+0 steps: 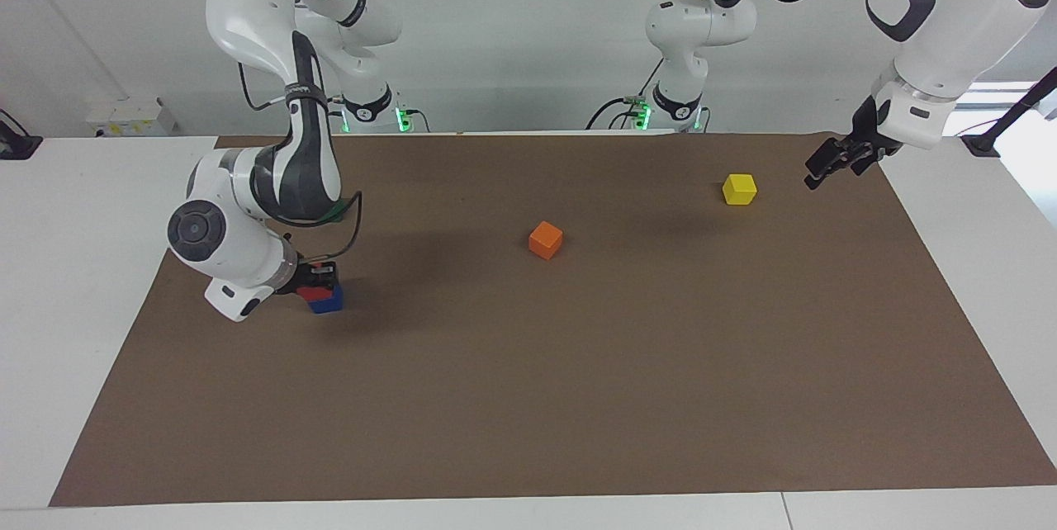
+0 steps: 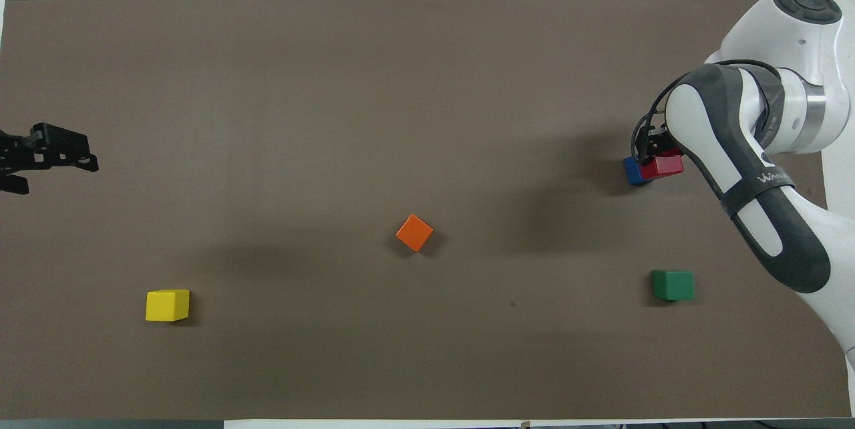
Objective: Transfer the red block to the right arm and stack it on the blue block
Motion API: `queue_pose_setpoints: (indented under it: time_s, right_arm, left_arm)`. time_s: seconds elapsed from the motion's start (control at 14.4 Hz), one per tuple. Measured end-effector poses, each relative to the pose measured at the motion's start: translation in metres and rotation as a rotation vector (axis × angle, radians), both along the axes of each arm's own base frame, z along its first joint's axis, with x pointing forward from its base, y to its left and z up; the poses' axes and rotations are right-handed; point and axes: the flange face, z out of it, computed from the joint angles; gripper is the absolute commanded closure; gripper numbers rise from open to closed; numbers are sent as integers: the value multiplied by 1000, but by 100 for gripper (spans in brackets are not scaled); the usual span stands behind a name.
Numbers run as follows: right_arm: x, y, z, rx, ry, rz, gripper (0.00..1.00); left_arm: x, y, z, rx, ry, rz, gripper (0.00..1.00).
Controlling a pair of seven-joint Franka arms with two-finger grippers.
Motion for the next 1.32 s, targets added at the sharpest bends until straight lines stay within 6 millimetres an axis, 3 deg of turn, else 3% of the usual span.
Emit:
queue_pose_setpoints:
  time_s: [0.14, 0.49, 0.97, 1.32]
  right_arm:
    - [0, 0, 0, 0, 0, 0, 100]
    - [-2, 3, 0, 0, 3, 5, 100]
    - [-4, 6, 0, -2, 5, 11, 100]
    - [-6, 4, 0, -4, 7, 8, 100]
  left_arm:
    - [0, -15, 0, 0, 1, -28, 0]
    - [-4, -86, 0, 0, 0, -151, 0]
    - [-4, -83, 4, -14, -4, -142, 0]
    - [-2, -75, 18, -50, -26, -116, 0]
